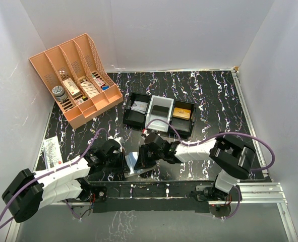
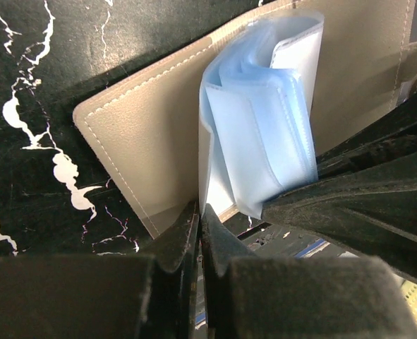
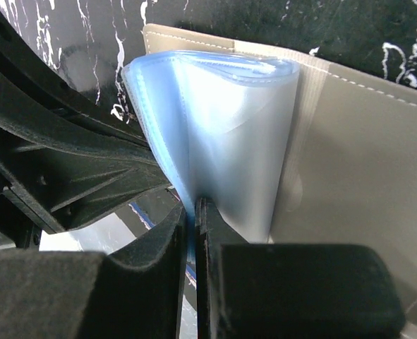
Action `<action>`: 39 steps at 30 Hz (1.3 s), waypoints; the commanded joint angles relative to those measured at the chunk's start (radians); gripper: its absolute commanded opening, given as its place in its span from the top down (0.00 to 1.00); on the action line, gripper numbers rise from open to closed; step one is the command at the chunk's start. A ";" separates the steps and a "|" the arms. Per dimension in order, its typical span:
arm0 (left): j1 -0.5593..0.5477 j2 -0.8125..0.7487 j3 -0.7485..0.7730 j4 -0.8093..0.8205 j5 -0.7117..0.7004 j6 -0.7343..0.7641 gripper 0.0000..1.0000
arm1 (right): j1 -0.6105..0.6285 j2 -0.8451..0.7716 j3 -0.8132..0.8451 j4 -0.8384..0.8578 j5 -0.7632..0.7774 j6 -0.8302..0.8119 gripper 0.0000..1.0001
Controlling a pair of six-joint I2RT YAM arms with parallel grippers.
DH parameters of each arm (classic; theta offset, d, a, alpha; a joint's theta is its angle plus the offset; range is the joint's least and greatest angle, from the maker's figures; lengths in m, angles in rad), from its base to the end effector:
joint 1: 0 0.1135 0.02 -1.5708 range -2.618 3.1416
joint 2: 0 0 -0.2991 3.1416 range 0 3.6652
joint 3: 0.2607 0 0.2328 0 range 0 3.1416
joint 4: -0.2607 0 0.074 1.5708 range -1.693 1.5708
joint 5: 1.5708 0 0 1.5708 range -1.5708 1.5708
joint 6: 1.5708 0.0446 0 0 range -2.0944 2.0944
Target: Take the credit cards out of the card holder
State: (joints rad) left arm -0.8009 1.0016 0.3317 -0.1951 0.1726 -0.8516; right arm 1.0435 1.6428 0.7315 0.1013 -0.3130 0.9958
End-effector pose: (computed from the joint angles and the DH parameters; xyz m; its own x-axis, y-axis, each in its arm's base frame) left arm 0.0981 -0.1122 0.1831 -0.9395 -0.0957 -0.3290 0.1185 0.8102 -0.5741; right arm 0.1426 0.2722 0.1865 -0.9778 -0.0926 -0.1878 -0.1994 0.6858 0.6999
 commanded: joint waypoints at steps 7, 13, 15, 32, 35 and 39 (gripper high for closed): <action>-0.004 -0.048 0.035 -0.149 -0.108 0.014 1.00 | -0.052 -0.230 -0.073 -0.200 0.284 0.034 0.84; -0.003 -0.057 0.138 -0.250 -0.179 0.025 0.63 | -0.074 -0.393 -0.083 -0.359 0.454 0.030 0.49; -0.004 -0.063 0.198 -0.325 -0.239 0.030 0.42 | -0.082 -0.455 -0.056 -0.405 0.520 -0.004 0.41; 0.029 -0.002 0.736 -0.644 -0.730 0.256 0.01 | -0.103 -0.851 0.063 -0.204 1.182 -0.764 0.02; 0.143 0.011 0.786 -0.633 -0.694 0.314 0.01 | -0.125 -0.844 0.077 -0.162 1.164 -0.866 0.02; 0.340 0.002 0.806 -0.600 -0.592 0.391 0.01 | -0.180 -0.773 0.151 -0.251 1.101 -0.880 0.02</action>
State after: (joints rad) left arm -0.6106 1.0138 1.0946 -0.7841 -0.4488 -0.5667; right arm 0.9073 0.8139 0.7937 -0.1574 0.7937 0.2245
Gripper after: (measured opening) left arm 0.985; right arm 0.981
